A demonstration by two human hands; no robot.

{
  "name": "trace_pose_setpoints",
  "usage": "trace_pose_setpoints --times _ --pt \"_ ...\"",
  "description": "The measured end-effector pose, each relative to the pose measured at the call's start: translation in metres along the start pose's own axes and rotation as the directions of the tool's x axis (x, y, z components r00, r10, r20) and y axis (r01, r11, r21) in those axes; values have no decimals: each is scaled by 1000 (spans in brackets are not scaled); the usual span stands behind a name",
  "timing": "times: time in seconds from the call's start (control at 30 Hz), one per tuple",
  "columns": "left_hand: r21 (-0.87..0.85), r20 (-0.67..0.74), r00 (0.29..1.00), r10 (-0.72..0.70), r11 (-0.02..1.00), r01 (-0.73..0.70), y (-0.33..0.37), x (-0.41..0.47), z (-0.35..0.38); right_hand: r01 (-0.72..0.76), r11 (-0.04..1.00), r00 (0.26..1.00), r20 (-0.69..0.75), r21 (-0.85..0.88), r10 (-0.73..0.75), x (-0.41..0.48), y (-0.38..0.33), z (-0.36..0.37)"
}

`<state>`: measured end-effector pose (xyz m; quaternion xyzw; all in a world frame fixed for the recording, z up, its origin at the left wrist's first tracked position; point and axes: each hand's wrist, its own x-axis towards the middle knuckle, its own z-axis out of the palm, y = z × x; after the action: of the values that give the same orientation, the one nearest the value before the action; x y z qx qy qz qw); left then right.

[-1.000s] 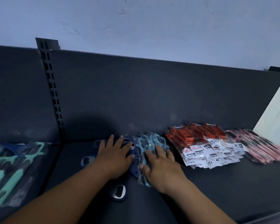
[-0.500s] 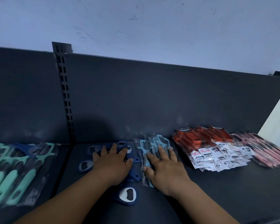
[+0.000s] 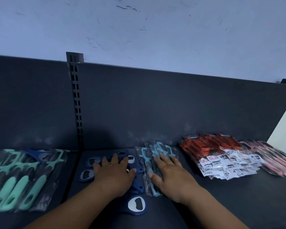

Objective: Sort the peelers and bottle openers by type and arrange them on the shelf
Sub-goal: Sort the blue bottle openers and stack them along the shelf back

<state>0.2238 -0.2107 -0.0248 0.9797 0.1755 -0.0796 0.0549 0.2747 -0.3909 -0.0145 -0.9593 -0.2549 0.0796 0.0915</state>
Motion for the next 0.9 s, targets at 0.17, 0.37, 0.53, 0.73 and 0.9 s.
trace_pose_setpoints --times 0.17,0.37,0.53,0.73,0.9 --pt "-53 -49 998 47 997 -50 3 -2 -5 -12 999 999 -33 45 14 -3 0 -2" --pt "-83 -53 924 378 921 -381 26 -13 -13 -91 994 993 -71 64 95 -2 13 -2" --pt "-47 88 916 392 920 -389 33 -10 -9 -61 971 976 -192 230 106 6 21 4" --pt "-33 49 925 376 927 -375 28 -6 -7 44 883 963 -254 467 86 7 22 7" --pt "-57 15 895 445 894 -444 26 -6 -5 63 814 944 -298 578 139 10 28 10"
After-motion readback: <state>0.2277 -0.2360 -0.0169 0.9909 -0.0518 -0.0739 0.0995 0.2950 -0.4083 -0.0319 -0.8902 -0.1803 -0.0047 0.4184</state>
